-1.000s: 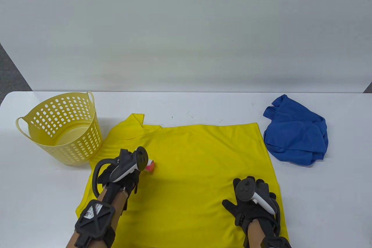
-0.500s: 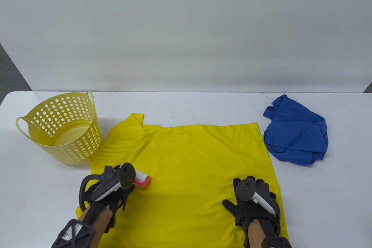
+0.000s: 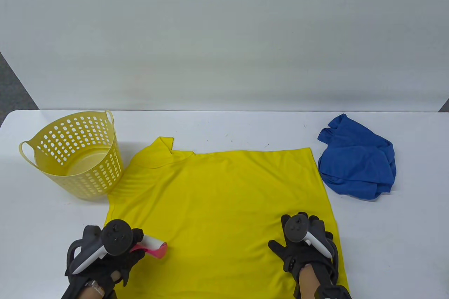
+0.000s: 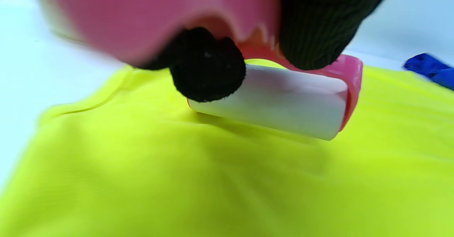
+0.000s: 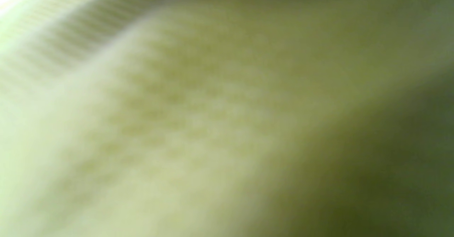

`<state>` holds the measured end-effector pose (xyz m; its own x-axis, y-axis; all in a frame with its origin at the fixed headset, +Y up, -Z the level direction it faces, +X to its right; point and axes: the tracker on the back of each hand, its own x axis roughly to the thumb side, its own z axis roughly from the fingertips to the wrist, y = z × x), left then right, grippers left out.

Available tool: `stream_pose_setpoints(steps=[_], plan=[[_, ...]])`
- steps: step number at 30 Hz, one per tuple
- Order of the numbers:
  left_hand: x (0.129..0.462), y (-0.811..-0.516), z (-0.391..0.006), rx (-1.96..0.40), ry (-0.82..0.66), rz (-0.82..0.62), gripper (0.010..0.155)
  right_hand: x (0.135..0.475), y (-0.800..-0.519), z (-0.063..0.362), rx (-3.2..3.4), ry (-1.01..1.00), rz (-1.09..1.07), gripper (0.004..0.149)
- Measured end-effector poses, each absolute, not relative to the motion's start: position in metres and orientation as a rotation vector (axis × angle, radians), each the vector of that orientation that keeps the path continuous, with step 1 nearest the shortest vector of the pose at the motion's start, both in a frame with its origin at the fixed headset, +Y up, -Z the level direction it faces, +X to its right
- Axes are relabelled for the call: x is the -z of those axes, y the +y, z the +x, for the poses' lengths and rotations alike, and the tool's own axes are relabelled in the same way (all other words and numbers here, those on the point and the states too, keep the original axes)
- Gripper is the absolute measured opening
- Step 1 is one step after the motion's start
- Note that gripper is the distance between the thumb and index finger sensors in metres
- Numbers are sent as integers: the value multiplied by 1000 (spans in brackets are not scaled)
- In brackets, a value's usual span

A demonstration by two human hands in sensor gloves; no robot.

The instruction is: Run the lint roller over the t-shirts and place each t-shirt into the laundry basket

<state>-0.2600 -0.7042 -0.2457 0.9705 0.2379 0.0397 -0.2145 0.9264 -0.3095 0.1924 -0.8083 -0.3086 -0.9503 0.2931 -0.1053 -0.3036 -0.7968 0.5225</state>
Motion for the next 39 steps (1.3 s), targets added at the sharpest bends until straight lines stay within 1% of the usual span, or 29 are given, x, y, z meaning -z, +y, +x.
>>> stream_pose_setpoints(steps=[2, 4, 6, 8, 9, 11, 13, 15, 17, 20, 21, 22, 24, 27, 29, 32, 36, 39], plan=[[248, -702, -243, -314, -128, -290, 65, 309, -808, 192, -2713, 793, -27, 81], [253, -702, -223, -391, -180, -334, 68, 309, -808, 193, -2708, 784, -28, 80], [257, -703, -201, -407, -220, -357, 66, 309, -808, 193, -2706, 776, -27, 80], [262, -705, -175, -307, -266, -315, 59, 309, -808, 193, -2705, 773, -27, 80], [265, -708, -158, -218, -290, -275, 55, 309, -808, 193, -2704, 774, -27, 80], [275, -712, -132, -25, -324, -206, 53, 309, -808, 193, -2701, 780, -20, 80], [290, -717, -109, 95, -320, -145, 52, 309, -808, 193, -2695, 784, -19, 80], [311, -719, -93, 143, -292, -144, 51, 310, -808, 193, -2697, 784, -19, 80], [336, -719, -82, 79, -227, -166, 50, 309, -808, 193, -2700, 786, -20, 80], [363, -719, -75, -6, -173, -193, 50, 310, -808, 192, -2699, 788, -18, 80], [371, -720, -75, -66, -127, -201, 49, 310, -808, 192, -2698, 790, -16, 80], [376, -721, -75, -100, -92, -206, 48, 310, -808, 192, -2696, 792, -16, 80], [381, -723, -74, -135, -77, -214, 47, 310, -808, 192, -2702, 785, -16, 80], [378, -721, -71, -58, -107, -218, 47, 310, -808, 192, -2699, 787, -17, 79], [371, -717, -74, -15, -98, -261, 49, 310, -808, 192, -2697, 785, -15, 79], [349, -709, -84, 13, -174, -326, 48, 310, -807, 193, -2701, 774, -14, 79], [295, -707, -117, 53, -290, -368, 48, 310, -807, 192, -2719, 773, -15, 79], [263, -705, -140, 28, -311, -402, 47, 310, -806, 193, -2721, 776, -19, 79]])
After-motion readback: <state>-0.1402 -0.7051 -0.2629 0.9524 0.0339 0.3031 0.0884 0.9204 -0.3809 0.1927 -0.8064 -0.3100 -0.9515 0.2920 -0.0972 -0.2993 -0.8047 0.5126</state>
